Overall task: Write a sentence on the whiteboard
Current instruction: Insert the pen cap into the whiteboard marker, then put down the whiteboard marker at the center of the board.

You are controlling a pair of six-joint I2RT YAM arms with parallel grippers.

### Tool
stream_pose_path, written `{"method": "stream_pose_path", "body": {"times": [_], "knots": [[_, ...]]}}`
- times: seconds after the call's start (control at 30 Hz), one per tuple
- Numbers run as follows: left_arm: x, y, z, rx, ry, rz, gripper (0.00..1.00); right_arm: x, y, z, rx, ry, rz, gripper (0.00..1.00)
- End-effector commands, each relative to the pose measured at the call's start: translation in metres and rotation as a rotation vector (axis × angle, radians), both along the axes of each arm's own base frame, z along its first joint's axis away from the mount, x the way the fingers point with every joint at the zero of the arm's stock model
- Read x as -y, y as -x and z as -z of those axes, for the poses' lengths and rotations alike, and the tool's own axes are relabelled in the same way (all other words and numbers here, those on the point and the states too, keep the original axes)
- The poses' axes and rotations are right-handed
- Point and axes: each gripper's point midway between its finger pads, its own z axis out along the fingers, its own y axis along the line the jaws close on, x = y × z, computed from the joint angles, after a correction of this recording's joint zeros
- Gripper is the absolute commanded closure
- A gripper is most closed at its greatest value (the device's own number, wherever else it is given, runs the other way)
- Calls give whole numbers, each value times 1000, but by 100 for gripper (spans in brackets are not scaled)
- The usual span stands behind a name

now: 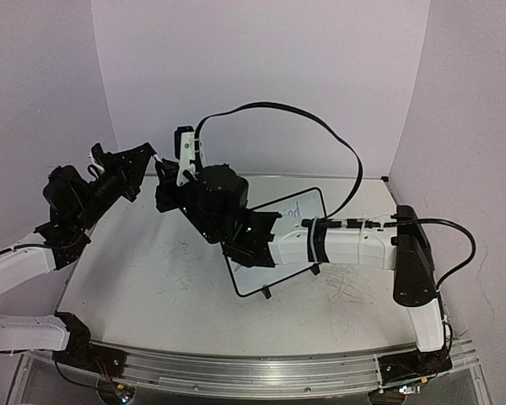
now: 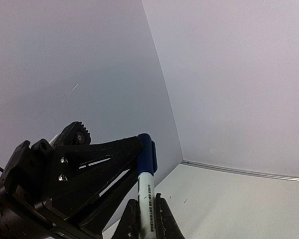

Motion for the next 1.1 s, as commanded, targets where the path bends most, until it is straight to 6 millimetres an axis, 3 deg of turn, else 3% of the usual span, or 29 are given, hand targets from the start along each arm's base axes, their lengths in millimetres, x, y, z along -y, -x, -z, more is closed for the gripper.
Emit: {"method": "stream_pose_path", "body": {"times": [0.0,0.2,0.47,0.6,0.67,0.73,0.8,0.9,0.93,1.07], "knots": [[43,42,10,32,-46,198,100,-6,-24,-38,89,-84,-39,100],[74,56,27,-4,-70,255,100,-17,-38,-39,123,-33,-3,100],[72,58,27,4,-74,251,100,-14,-32,-60,191,-34,-78,100],[63,57,8,77,-95,189,100,1,-27,-40,176,33,-73,100],[57,54,-5,117,-136,149,100,26,-18,-44,142,-15,-67,100],[51,51,-22,162,-173,107,95,49,-11,-31,114,-3,-55,100],[45,52,-41,220,-188,74,80,68,-4,-18,101,30,-50,100],[39,57,-76,339,-251,26,49,114,6,-18,94,53,8,100],[38,58,-82,359,-274,12,41,134,8,-24,97,52,45,100],[22,63,-95,412,-334,-60,21,230,-10,-5,-20,102,193,100]]}}
